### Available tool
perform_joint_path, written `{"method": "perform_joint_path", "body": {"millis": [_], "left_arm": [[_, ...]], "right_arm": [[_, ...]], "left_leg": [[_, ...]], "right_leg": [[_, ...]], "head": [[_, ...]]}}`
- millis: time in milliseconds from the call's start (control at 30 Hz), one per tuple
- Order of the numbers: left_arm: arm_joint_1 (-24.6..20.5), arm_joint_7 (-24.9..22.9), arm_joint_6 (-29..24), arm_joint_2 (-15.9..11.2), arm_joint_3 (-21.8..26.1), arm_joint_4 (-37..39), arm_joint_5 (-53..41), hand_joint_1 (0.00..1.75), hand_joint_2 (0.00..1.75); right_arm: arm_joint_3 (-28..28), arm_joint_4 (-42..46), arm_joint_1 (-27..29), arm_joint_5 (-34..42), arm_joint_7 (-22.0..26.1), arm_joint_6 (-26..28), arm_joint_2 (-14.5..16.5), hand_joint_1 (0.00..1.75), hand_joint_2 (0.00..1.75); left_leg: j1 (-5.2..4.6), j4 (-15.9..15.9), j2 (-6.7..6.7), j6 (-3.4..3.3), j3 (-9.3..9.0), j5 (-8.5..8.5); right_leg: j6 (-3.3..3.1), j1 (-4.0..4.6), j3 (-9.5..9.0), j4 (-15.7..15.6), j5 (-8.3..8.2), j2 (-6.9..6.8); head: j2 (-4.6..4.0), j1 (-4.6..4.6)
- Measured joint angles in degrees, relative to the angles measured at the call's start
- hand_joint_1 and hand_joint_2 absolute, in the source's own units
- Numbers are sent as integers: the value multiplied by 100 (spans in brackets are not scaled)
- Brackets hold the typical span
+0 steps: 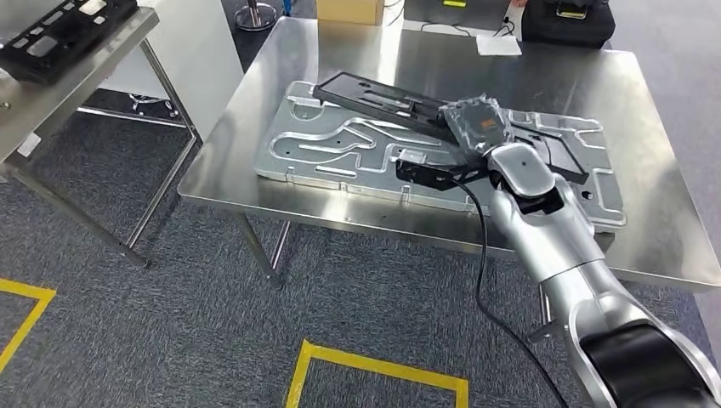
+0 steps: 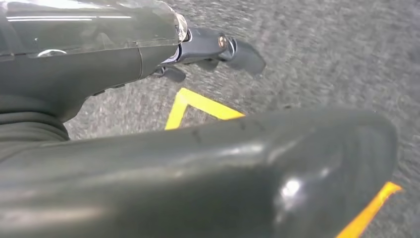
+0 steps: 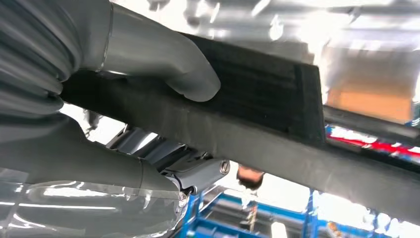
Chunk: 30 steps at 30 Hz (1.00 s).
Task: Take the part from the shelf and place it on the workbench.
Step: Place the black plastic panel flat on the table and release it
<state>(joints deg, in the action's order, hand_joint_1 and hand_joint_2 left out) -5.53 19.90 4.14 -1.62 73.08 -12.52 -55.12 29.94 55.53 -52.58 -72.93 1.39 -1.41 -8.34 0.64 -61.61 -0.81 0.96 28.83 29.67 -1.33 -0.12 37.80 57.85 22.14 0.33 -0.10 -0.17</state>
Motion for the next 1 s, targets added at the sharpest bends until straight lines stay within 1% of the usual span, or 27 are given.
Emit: {"method": "perform_joint_path", "body": {"millis": [33,67,100,133,167,200,233,267,300,333,367,400,467,500,533,600,633,667,700,733,767,800,833,867,933,967,1000], "left_arm": [[-1,25,15,-2,3,0,-3,0,0],[-1,61,38,-2,5,0,-14,0,0],[4,100,61,-3,7,0,-31,0,0],[12,132,77,-3,7,0,-48,0,0],[22,153,85,-1,7,0,-64,0,0],[33,166,85,2,7,0,-73,0,0],[45,174,83,4,7,0,-78,0,0],[60,180,80,4,7,0,-80,0,0],[76,188,78,1,7,0,-81,0,0],[93,195,77,-4,7,0,-82,0,0],[106,204,76,-8,7,0,-79,0,0],[107,213,75,-10,7,0,-74,0,0],[77,222,71,-7,7,0,-68,0,0],[55,226,73,-4,7,0,-67,0,44],[37,235,77,-1,7,0,-66,0,87],[17,266,84,5,7,0,-66,0,175],[15,285,78,10,7,0,-76,0,175],[19,307,74,15,7,0,-86,0,131],[27,334,84,19,7,0,-82,0,87],[34,362,106,26,7,0,-62,0,44],[40,390,137,32,7,0,-31,0,0],[40,415,161,38,10,0,3,0,0],[35,430,167,42,13,0,22,0,0],[30,438,161,43,15,0,28,0,0],[23,441,146,48,20,0,34,0,0],[22,441,143,50,24,0,38,0,0],[20,441,143,52,30,0,45,0,0]], "right_arm": [[57,-24,-51,-15,21,-16,-1,175,175],[122,-54,-85,-27,40,-38,-1,175,175],[185,-84,-92,-38,59,-56,-2,175,175],[240,-113,-79,-45,80,-70,-3,175,175],[289,-143,-59,-49,97,-74,-4,175,175],[331,-172,-43,-53,111,-74,-5,175,175],[368,-196,-33,-54,121,-72,-7,175,175],[403,-219,-24,-54,121,-71,-8,175,175],[437,-243,-11,-53,122,-67,-13,175,175],[468,-263,6,-53,122,-64,-18,175,175],[497,-279,29,-52,124,-61,-24,175,175],[522,-289,44,-49,128,-58,-31,175,175],[545,-286,49,-39,135,-53,-43,175,175],[550,-284,41,-32,137,-49,-51,131,131],[554,-283,38,-27,142,-45,-56,87,87],[572,-295,81,-19,160,-35,-63,0,0],[585,-305,129,-19,168,-26,-64,0,0],[601,-318,186,-19,175,-17,-66,0,0],[617,-329,239,-19,178,-8,-67,0,0],[635,-336,276,-19,182,-1,-67,0,0],[651,-339,297,-19,185,9,-67,0,0],[665,-343,307,-19,188,22,-67,0,0],[678,-347,309,-20,189,33,-66,0,0],[690,-350,314,-20,189,43,-60,0,0],[713,-353,320,-21,189,49,-47,0,0],[721,-352,317,-21,189,50,-42,0,0],[724,-348,307,-21,188,51,-38,0,0]], "left_leg": [[5,-340,14,28,210,10],[8,-709,26,59,466,88],[9,-1014,31,81,723,247],[10,-1199,34,93,938,429],[9,-1235,35,94,1094,570],[6,-1100,36,78,1179,580],[-4,-826,37,46,1207,409],[-21,-452,38,-5,1199,15],[-49,-70,33,-55,1193,-442],[-72,183,29,-99,1175,-819],[-93,322,25,-131,1166,-1062],[-107,350,20,-151,1163,-1103],[-90,364,27,-198,1098,-1043],[-75,405,32,-230,1056,-1019],[-59,444,36,-254,1005,-995],[-44,469,37,-278,925,-920],[-35,469,34,-269,885,-876],[-23,465,28,-255,838,-827],[-10,457,20,-235,783,-778],[2,443,12,-211,728,-726],[10,425,4,-181,682,-674],[6,398,-3,-148,656,-629],[-1,372,-9,-114,652,-595],[-9,353,-14,-83,661,-575],[-10,345,-15,-23,668,-557],[-4,326,-5,8,666,-530],[3,235,11,36,691,-460]], "right_leg": [[-31,-9,-84,-14,61,4],[-54,-8,-169,-19,134,9],[-63,-8,-257,-20,211,17],[-64,-7,-355,-20,292,24],[-62,-7,-462,-20,377,31],[-58,-6,-575,-20,466,37],[-51,-3,-691,-21,556,40],[-42,-1,-795,-24,644,44],[-22,9,-888,-14,730,54],[8,20,-953,-6,807,68],[46,24,-998,-4,876,84],[89,29,-1034,-6,933,98],[163,15,-1069,-1,1036,87],[196,9,-1026,105,1104,70],[228,-2,-908,328,1205,54],[286,-34,-439,1060,1435,37],[313,-55,-187,1384,1484,37],[339,-77,4,1553,1424,36],[363,-100,91,1500,1236,32],[388,-124,80,1246,945,22],[409,-148,16,883,633,3],[415,-153,-58,570,401,-15],[387,-152,-123,328,290,-28],[345,-139,-152,212,271,-33],[230,-116,-178,166,337,-21],[187,-114,-191,161,339,-17],[142,-118,-216,150,347,-18]], "head": [[0,-7],[-1,-11],[-1,-15],[-1,-15],[-1,-14],[-1,-14],[-1,-14],[-1,-13],[-1,-13],[-1,-10],[-1,-11],[-1,-11],[0,-11],[0,-5],[0,-2],[-1,5],[-1,4],[-1,5],[-1,6],[-1,6],[-1,8],[-1,7],[-1,6],[-1,0],[-1,-6],[-1,-9],[-1,-8]]}}
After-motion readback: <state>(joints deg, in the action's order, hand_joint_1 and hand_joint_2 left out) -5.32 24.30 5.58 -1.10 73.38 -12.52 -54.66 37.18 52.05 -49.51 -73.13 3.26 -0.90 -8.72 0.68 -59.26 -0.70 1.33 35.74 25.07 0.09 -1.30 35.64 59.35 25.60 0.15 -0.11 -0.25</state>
